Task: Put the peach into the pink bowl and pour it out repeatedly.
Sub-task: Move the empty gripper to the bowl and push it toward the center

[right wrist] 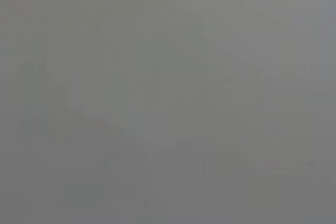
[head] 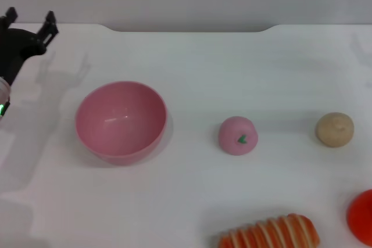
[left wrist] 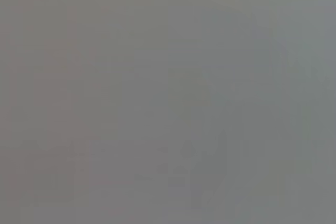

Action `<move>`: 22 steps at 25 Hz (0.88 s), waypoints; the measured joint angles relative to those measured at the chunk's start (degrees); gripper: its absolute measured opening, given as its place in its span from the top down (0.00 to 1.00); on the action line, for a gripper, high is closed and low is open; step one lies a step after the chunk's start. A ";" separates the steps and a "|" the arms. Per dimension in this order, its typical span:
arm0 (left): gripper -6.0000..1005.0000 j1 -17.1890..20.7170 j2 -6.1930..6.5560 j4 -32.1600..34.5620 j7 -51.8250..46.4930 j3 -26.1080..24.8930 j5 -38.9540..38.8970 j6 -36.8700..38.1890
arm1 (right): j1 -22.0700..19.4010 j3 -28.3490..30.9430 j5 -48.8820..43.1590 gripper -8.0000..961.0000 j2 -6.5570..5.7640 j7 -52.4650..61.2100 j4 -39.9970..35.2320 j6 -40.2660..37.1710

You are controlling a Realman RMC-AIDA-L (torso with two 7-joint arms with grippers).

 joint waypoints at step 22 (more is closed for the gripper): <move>0.18 -1.90 0.03 -1.63 -1.85 -11.75 0.13 0.51 | 0.38 4.34 4.54 0.17 0.55 0.76 4.54 -3.63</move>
